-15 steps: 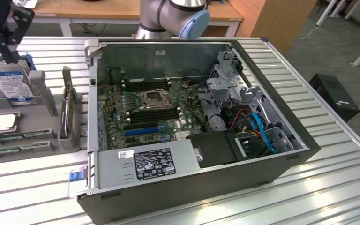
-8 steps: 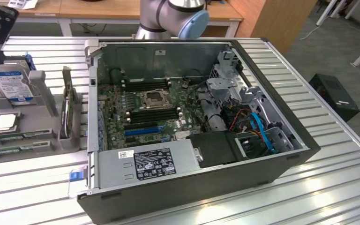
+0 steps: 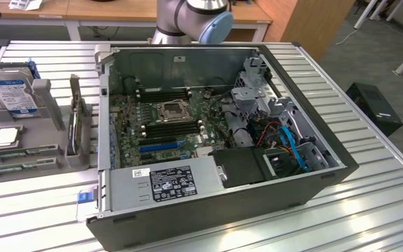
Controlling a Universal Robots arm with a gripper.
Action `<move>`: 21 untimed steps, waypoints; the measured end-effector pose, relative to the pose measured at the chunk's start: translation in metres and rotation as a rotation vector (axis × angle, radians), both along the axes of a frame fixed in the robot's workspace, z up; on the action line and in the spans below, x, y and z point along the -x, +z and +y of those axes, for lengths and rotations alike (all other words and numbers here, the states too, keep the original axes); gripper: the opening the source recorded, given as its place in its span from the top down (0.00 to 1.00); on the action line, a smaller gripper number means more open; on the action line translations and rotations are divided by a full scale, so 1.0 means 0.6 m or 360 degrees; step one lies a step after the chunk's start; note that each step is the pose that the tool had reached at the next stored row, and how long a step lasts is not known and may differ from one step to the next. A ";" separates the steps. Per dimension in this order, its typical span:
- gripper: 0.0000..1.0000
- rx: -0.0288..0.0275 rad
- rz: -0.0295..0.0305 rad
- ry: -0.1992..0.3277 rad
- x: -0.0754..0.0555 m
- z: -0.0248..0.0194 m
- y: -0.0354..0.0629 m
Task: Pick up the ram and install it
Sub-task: 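Reach for the ram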
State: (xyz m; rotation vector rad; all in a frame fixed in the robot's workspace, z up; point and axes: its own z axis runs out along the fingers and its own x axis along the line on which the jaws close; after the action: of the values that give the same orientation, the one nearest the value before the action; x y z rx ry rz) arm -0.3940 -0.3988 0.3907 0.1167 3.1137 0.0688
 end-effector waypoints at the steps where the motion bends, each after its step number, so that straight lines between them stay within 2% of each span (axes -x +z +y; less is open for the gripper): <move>1: 0.89 -0.00001 -0.00001 0.0000 0.004 0.0000 0.000; 4: 0.89 -0.00002 -0.00003 0.0000 0.011 0.0000 -0.001; 11: 0.89 0.00001 0.00002 0.0000 0.011 -0.0003 0.000; 21: 0.89 -0.00001 -0.00001 0.0000 0.011 -0.0122 0.000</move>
State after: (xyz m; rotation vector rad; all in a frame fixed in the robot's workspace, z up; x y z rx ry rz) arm -0.4006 -0.4062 0.3904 0.1166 3.1137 0.0688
